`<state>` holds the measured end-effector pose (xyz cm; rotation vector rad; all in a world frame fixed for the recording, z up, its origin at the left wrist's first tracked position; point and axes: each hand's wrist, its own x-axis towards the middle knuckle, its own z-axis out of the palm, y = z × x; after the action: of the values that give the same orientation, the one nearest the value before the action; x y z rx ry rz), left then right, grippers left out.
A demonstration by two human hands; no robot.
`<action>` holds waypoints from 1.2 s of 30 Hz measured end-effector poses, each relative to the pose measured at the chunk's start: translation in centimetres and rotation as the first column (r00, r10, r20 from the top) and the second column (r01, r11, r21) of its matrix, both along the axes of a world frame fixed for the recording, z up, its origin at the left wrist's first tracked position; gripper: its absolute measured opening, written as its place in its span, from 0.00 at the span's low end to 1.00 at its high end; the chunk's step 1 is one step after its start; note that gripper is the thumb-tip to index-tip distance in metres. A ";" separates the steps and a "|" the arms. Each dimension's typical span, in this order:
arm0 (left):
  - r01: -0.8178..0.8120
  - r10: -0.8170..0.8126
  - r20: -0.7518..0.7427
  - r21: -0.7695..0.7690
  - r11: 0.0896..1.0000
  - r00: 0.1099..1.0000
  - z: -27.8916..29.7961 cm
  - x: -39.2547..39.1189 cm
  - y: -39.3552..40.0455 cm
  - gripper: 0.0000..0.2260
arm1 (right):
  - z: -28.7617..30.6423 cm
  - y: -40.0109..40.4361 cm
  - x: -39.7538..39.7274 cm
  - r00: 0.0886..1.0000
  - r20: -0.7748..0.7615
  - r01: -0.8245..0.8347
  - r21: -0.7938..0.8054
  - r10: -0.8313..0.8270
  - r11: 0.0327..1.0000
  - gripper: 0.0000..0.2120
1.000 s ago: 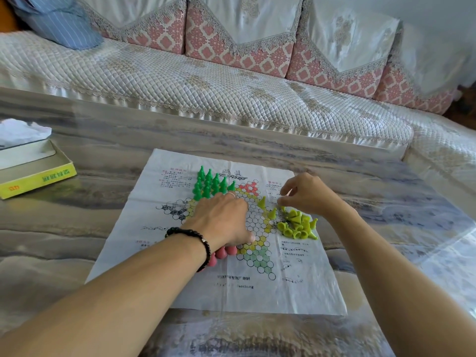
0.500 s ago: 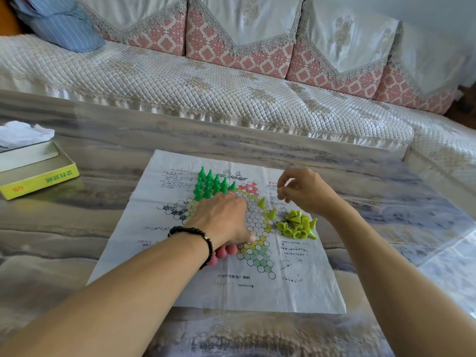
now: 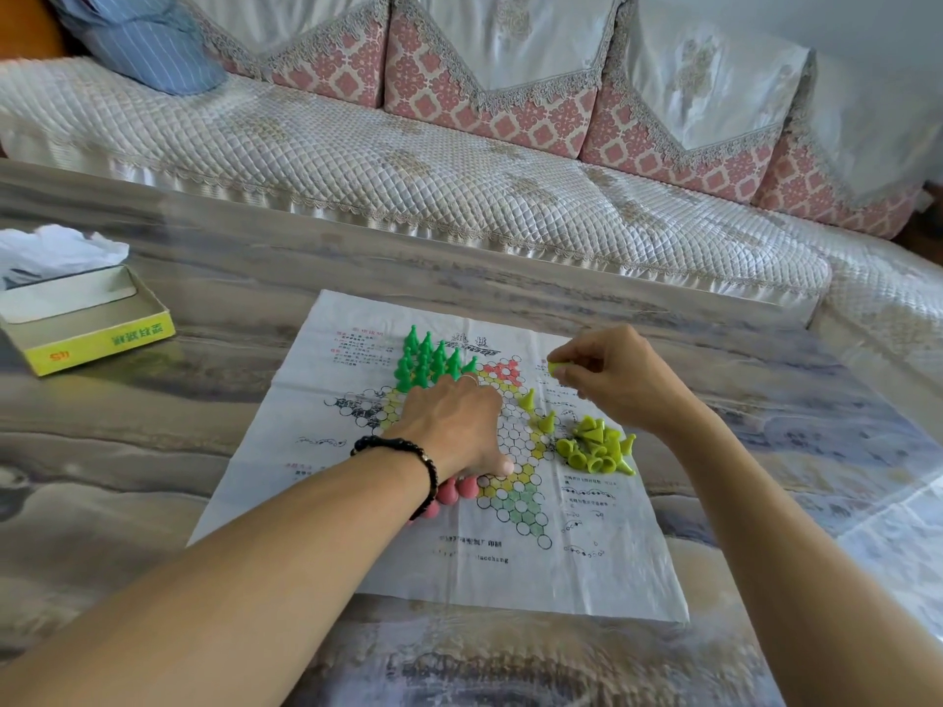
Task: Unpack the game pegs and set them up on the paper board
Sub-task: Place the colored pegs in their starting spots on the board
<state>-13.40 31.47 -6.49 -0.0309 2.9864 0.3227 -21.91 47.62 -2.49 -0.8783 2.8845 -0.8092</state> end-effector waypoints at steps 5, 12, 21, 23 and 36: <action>-0.003 0.003 0.000 0.014 1.000 1.000 -0.1 0.1 -0.1 0.17 | -0.2 0.0 -0.2 0.999 0.037 -0.020 0.162 0.014 0.987 0.11; 0.003 -0.002 -0.022 0.021 1.000 1.000 -0.4 0.0 -0.2 0.20 | -0.3 -0.8 -0.2 0.995 -0.064 -0.058 0.300 0.081 0.952 0.02; -0.002 0.003 -0.031 0.028 1.000 1.000 -0.8 0.0 -0.2 0.23 | -1.9 -2.5 -0.2 0.984 -0.104 -0.080 0.454 0.142 0.888 0.03; -0.005 0.006 -0.034 0.024 1.000 0.999 -0.8 -0.1 -0.2 0.23 | -2.3 -2.6 -0.4 0.984 -0.120 -0.060 0.471 0.131 0.880 0.03; -0.002 0.003 -0.006 0.055 0.999 1.000 -0.7 -0.1 -0.3 0.22 | -1.0 -1.8 0.1 0.983 -0.164 -0.020 0.372 0.087 0.928 0.09</action>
<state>-13.55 31.14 -7.21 -0.0279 2.9822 0.4052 -21.78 45.83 -3.48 -1.0187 2.9942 -0.1737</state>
